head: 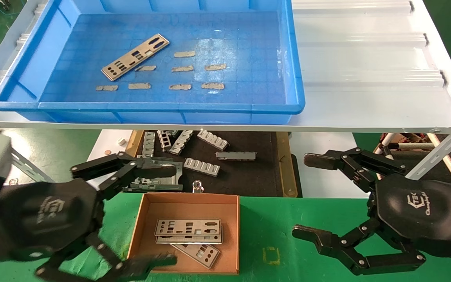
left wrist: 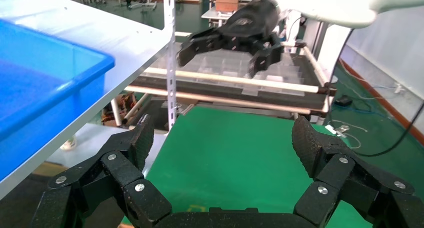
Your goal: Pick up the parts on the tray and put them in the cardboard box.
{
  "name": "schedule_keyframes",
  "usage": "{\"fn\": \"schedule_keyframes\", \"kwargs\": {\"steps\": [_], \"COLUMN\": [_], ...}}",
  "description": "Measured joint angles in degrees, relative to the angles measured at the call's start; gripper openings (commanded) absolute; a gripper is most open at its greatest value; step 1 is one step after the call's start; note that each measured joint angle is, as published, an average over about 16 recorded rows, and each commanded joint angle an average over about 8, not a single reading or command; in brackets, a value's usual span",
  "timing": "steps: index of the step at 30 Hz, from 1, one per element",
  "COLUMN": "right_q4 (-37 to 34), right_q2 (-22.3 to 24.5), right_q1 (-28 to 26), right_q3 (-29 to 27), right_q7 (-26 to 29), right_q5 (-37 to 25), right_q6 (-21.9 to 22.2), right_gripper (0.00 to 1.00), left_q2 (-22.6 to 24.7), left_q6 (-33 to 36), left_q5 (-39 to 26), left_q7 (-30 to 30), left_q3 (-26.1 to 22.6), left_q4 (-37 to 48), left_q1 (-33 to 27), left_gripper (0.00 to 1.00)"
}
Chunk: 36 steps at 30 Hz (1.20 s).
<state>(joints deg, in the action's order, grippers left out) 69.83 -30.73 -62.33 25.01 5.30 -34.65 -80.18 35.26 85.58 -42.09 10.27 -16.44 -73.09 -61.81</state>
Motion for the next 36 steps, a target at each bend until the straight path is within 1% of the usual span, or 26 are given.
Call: {"fn": "schedule_keyframes", "kwargs": {"steps": [9,36], "right_q4": [0.0,0.0], "right_q2": [0.0,0.0], "right_q1": [0.0,0.0], "right_q3": [0.0,0.0], "right_q7": [0.0,0.0], "right_q5": [0.0,0.0], "right_q6": [0.0,0.0], "right_gripper": [1.00,1.00], "left_q2": [-0.7,-0.3], "left_q6": [0.4,0.1], "left_q5": [0.8,0.2], "left_q7": [0.9,0.4], "left_q3": [1.2,0.4], "left_q4": [-1.4,-0.5], "left_q1": [0.7,0.3], "left_gripper": [1.00,1.00]}}
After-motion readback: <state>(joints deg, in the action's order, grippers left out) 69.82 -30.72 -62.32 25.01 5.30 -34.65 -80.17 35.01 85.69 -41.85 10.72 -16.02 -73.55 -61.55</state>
